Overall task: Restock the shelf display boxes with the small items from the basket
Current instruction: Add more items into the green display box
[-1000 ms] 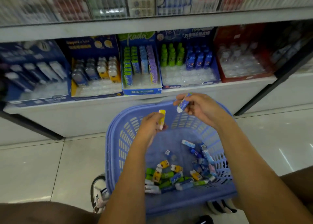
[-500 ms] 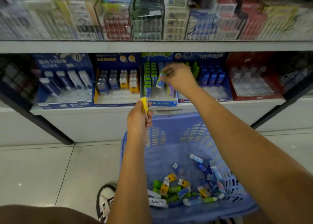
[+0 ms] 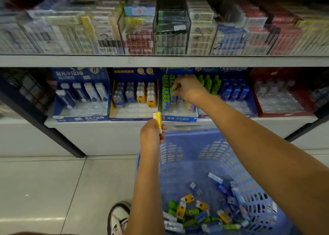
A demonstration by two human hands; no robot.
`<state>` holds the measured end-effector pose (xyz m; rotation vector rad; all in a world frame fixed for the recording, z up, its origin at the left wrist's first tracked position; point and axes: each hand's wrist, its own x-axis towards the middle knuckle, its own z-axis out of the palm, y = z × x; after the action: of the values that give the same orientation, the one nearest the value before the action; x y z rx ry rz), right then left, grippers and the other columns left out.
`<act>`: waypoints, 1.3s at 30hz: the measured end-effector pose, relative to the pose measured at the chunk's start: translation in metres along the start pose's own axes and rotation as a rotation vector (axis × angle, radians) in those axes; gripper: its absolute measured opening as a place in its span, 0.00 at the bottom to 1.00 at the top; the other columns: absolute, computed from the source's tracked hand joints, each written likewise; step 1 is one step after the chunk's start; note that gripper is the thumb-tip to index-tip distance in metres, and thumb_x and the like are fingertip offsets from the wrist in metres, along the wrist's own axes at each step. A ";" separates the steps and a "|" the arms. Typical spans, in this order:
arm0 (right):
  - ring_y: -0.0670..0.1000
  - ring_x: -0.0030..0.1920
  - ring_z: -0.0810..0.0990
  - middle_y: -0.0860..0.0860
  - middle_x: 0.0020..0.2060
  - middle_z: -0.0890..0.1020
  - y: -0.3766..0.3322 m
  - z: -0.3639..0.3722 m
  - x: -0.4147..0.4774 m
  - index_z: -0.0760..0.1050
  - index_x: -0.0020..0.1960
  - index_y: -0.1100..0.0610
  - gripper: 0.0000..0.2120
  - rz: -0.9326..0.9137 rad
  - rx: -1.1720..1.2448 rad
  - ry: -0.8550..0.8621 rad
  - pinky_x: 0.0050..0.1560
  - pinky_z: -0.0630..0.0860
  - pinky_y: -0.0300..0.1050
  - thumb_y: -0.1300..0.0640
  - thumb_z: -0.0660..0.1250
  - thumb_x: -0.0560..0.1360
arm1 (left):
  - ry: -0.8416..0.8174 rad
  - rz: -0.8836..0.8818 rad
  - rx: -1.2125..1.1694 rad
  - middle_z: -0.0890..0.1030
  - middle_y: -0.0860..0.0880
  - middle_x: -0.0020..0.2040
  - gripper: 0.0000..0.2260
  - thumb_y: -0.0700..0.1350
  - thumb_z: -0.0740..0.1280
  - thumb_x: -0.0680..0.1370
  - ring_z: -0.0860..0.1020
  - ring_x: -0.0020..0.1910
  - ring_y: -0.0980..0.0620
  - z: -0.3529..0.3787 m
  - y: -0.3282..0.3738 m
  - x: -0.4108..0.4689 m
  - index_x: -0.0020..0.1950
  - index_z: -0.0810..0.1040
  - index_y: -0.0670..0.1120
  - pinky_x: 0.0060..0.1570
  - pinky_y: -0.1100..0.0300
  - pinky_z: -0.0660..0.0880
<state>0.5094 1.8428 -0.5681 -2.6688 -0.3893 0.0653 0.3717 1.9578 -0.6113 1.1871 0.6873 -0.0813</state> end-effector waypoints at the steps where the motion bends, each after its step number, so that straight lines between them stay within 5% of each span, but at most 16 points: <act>1: 0.51 0.52 0.79 0.54 0.51 0.82 0.000 0.001 0.001 0.80 0.50 0.59 0.07 0.000 -0.011 0.003 0.56 0.73 0.40 0.60 0.71 0.72 | 0.001 0.008 0.026 0.74 0.49 0.31 0.14 0.38 0.54 0.79 0.65 0.24 0.56 0.000 0.000 0.001 0.44 0.78 0.44 0.19 0.66 0.59; 6: 0.52 0.52 0.80 0.53 0.50 0.83 0.002 0.003 0.004 0.81 0.48 0.58 0.07 -0.023 -0.089 -0.007 0.58 0.75 0.44 0.57 0.73 0.72 | -0.044 0.112 0.050 0.81 0.48 0.37 0.12 0.41 0.57 0.81 0.71 0.28 0.54 0.001 -0.008 -0.002 0.42 0.77 0.45 0.26 0.64 0.66; 11: 0.53 0.57 0.76 0.54 0.60 0.76 0.001 -0.003 -0.007 0.80 0.57 0.56 0.14 -0.055 -0.105 -0.003 0.58 0.71 0.41 0.55 0.72 0.72 | -0.131 0.067 -0.111 0.84 0.40 0.47 0.06 0.40 0.60 0.80 0.84 0.37 0.53 0.004 -0.008 -0.006 0.47 0.74 0.39 0.36 0.64 0.79; 14: 0.38 0.42 0.75 0.51 0.53 0.78 0.007 -0.008 -0.040 0.78 0.57 0.54 0.16 -0.145 0.083 0.065 0.45 0.65 0.30 0.59 0.73 0.70 | -0.131 0.045 -0.212 0.83 0.40 0.48 0.06 0.40 0.61 0.80 0.84 0.45 0.47 0.006 -0.007 -0.008 0.48 0.74 0.38 0.42 0.62 0.80; 16: 0.38 0.36 0.74 0.43 0.48 0.76 0.013 -0.007 -0.070 0.78 0.57 0.50 0.19 -0.210 0.174 0.011 0.40 0.69 0.32 0.62 0.73 0.69 | -0.121 0.040 -0.225 0.83 0.42 0.48 0.07 0.41 0.61 0.80 0.83 0.48 0.46 0.009 -0.005 -0.008 0.51 0.75 0.38 0.47 0.59 0.79; 22: 0.38 0.46 0.73 0.43 0.53 0.71 0.026 0.008 -0.128 0.76 0.61 0.53 0.21 -0.395 0.265 0.019 0.50 0.71 0.28 0.59 0.75 0.69 | -0.176 0.079 -0.110 0.82 0.38 0.52 0.12 0.43 0.62 0.80 0.82 0.52 0.45 0.023 -0.009 -0.016 0.56 0.78 0.35 0.50 0.59 0.79; 26: 0.39 0.44 0.70 0.42 0.50 0.73 0.025 0.013 -0.132 0.76 0.59 0.52 0.16 -0.326 0.163 0.154 0.49 0.70 0.34 0.57 0.72 0.72 | -0.216 0.206 -0.020 0.77 0.48 0.34 0.10 0.42 0.63 0.80 0.77 0.37 0.52 0.036 -0.014 -0.026 0.41 0.79 0.41 0.41 0.63 0.79; 31: 0.52 0.50 0.77 0.51 0.49 0.80 0.027 0.012 -0.136 0.76 0.58 0.55 0.11 -0.226 0.027 0.289 0.48 0.75 0.46 0.59 0.64 0.76 | -0.245 0.268 0.009 0.85 0.44 0.50 0.12 0.44 0.61 0.81 0.83 0.52 0.51 0.043 -0.020 -0.029 0.55 0.82 0.41 0.54 0.60 0.78; 35: 0.52 0.50 0.75 0.52 0.47 0.79 0.029 0.010 -0.132 0.77 0.54 0.57 0.09 -0.191 -0.016 0.288 0.48 0.74 0.45 0.56 0.66 0.76 | -0.142 0.399 0.128 0.85 0.46 0.48 0.09 0.43 0.64 0.79 0.83 0.49 0.54 0.045 -0.027 -0.025 0.53 0.83 0.44 0.51 0.63 0.78; 39: 0.47 0.40 0.75 0.51 0.43 0.79 0.034 0.001 -0.117 0.75 0.54 0.57 0.10 -0.125 0.135 0.265 0.43 0.75 0.45 0.58 0.69 0.74 | -0.129 0.554 0.385 0.83 0.50 0.54 0.09 0.45 0.62 0.81 0.80 0.54 0.57 0.042 -0.028 -0.016 0.56 0.81 0.49 0.51 0.73 0.73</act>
<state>0.4058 1.7804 -0.5856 -2.4713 -0.4466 -0.2870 0.3664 1.9055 -0.6169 1.6906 0.2132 0.1820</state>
